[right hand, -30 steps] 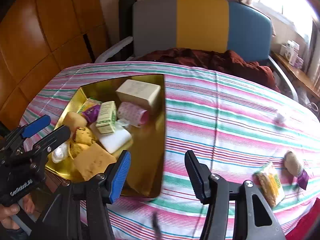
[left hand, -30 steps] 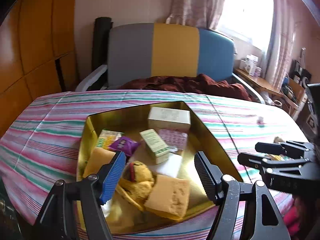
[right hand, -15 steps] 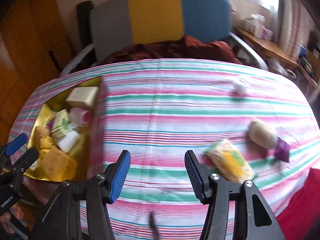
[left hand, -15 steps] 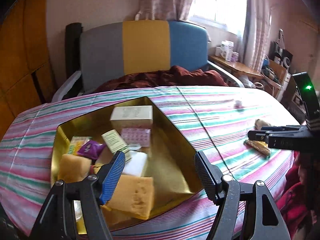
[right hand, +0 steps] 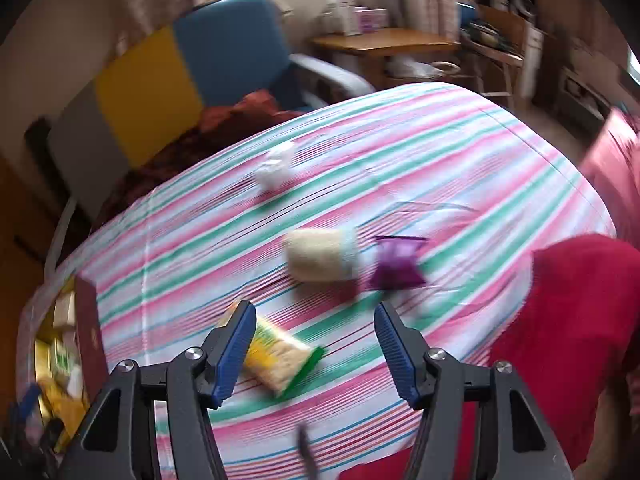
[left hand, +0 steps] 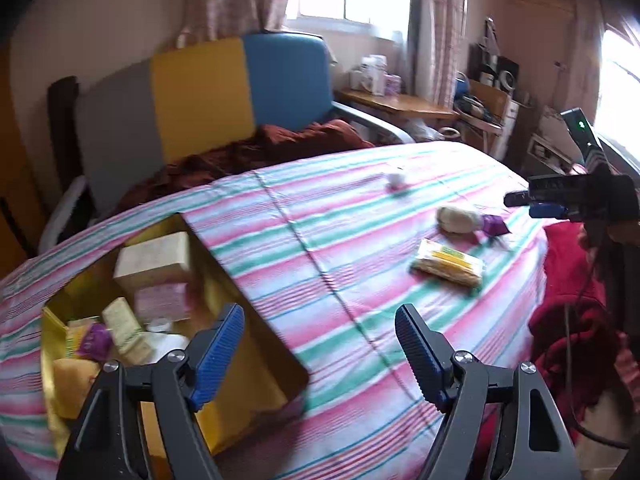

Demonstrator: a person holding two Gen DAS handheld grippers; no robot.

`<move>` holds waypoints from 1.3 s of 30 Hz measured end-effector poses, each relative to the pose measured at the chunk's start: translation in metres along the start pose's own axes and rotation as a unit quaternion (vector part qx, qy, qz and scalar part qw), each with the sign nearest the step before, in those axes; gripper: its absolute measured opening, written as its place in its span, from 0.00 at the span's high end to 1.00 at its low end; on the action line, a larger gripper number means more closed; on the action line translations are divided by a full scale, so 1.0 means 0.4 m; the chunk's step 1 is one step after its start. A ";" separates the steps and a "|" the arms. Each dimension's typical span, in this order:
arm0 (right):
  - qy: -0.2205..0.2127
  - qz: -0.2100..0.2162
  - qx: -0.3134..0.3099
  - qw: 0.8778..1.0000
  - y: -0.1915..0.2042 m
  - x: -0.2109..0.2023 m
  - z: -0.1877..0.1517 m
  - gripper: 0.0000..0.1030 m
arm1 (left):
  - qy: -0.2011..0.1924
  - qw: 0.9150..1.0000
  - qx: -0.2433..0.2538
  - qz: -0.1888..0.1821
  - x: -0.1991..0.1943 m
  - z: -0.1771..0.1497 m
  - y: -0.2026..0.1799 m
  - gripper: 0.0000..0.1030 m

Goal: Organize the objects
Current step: 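Move both tools from the tray toward the WEIDAN packet, sock and purple packet, then grasp the yellow WEIDAN snack packet with the left tool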

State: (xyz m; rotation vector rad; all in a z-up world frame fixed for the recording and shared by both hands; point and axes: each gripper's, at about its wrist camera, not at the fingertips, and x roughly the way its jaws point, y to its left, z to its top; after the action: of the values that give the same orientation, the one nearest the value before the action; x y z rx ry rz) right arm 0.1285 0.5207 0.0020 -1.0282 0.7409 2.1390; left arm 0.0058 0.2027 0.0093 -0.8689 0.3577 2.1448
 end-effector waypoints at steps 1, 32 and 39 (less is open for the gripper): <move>-0.003 -0.002 0.008 1.000 -0.014 0.003 0.004 0.39 | 0.004 1.000 0.004 -0.005 0.008 0.003 -0.011 0.24; -0.051 0.101 0.077 0.991 -0.109 0.005 -0.016 0.30 | 0.177 0.976 -0.073 -0.108 0.396 0.096 -0.226 0.24; -0.060 0.131 0.101 0.984 -0.136 -0.003 -0.018 0.30 | 0.210 0.963 -0.126 -0.110 0.485 0.139 -0.282 0.23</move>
State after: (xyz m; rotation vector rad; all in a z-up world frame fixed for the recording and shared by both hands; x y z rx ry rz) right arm 0.1727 0.5496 -0.0121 -0.7219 1.0587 2.2647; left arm -0.0249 0.4137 -0.0803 -1.4477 0.1873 1.8144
